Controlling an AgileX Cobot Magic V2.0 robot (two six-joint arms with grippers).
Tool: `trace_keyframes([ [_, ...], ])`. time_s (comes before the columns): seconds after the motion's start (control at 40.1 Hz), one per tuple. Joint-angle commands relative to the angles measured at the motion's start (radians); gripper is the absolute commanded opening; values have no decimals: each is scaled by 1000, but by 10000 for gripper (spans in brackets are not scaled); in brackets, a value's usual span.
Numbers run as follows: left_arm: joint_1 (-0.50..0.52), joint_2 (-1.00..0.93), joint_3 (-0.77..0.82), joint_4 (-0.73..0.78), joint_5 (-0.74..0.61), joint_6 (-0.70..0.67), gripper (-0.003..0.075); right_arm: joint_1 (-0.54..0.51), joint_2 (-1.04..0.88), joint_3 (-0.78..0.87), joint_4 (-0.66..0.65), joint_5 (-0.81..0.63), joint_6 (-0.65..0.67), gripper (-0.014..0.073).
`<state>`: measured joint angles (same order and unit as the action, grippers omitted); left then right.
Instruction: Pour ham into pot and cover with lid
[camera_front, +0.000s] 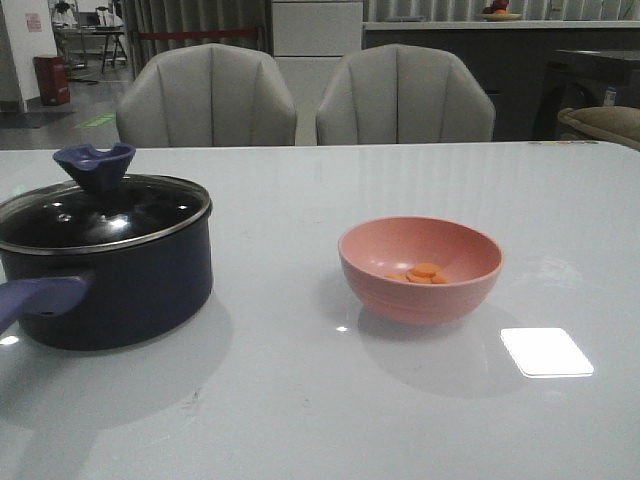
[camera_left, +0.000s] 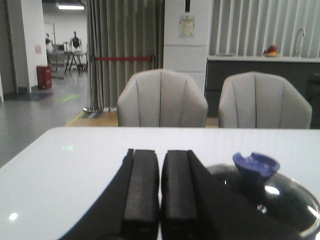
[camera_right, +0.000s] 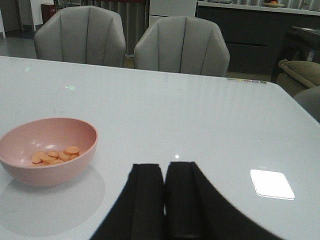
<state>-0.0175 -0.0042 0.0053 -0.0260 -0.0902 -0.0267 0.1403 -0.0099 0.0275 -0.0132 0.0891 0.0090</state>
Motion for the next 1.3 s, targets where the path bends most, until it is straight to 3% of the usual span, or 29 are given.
trace_keyframes([
  [0.0,-7,-19,-9,-14,-152,-9,121,-5,-19,-6,-10,-89,-3,150],
  [0.15,-7,13,-115,-8,-75,-9,121,-5,-19,-6,-10,-89,-3,150],
  [0.399,-7,219,-309,-8,172,-9,121,-5,-19,-6,-10,-89,-3,150],
  [0.699,-7,355,-326,-53,157,-9,120,-5,-19,-6,-10,-89,-3,150],
  [1.148,-7,369,-320,-53,168,-9,128,-5,-19,-6,-10,-89,-3,150],
  [1.198,-7,369,-320,-53,170,-9,148,-5,-19,-6,-10,-89,-3,150],
  [1.273,-7,369,-320,-53,181,-9,237,-5,-19,-6,-10,-89,-3,150],
])
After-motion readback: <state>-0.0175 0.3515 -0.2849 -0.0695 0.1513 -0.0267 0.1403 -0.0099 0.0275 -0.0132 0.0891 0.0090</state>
